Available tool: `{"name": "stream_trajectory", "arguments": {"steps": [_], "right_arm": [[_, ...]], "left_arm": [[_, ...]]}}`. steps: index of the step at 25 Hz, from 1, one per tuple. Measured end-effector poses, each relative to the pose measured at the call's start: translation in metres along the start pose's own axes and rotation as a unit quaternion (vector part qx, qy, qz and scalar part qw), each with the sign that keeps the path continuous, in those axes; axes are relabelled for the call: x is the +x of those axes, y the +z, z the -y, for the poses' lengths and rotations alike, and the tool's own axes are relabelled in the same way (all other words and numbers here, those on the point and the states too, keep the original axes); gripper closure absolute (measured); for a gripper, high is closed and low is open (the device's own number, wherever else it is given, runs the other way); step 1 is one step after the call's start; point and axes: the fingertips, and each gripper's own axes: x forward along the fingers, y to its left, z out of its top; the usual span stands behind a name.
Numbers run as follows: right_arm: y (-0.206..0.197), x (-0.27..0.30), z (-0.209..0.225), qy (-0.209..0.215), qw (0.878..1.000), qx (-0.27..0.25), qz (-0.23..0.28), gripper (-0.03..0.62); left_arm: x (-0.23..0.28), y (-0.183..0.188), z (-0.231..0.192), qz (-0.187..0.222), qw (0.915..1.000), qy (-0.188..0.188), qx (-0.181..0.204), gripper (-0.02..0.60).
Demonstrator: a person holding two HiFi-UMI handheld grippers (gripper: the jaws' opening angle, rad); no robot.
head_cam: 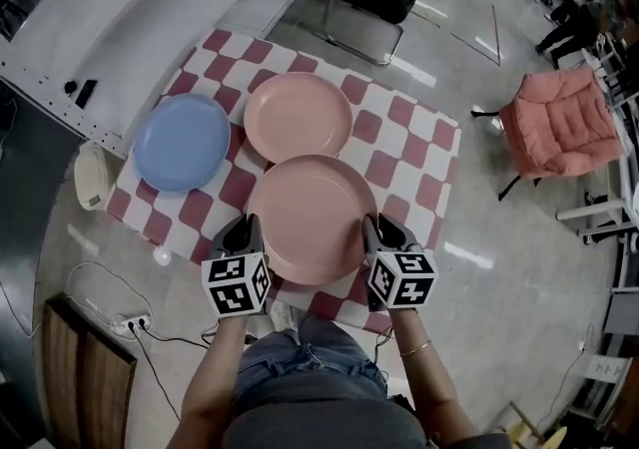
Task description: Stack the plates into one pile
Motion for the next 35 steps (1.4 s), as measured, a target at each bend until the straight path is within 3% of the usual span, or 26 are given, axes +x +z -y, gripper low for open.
{"name": "stream_trajectory", "arguments": {"steps": [14, 22, 35], "right_arm": [[0.049, 0.052, -0.035, 0.033, 0.998, -0.053, 0.007, 0.517], [0.078, 0.084, -0.022, 0.036, 0.997, -0.072, 0.006, 0.517], [0.121, 0.143, 0.012, 0.025, 0.998, -0.062, 0.006, 0.517]], "left_arm": [[0.002, 0.047, -0.043, 0.036, 0.9986, 0.037, -0.011, 0.545], [0.04, 0.074, -0.046, 0.04, 0.9983, 0.038, -0.018, 0.546], [0.114, 0.121, -0.044, 0.026, 0.9988, 0.038, -0.016, 0.546]]}}
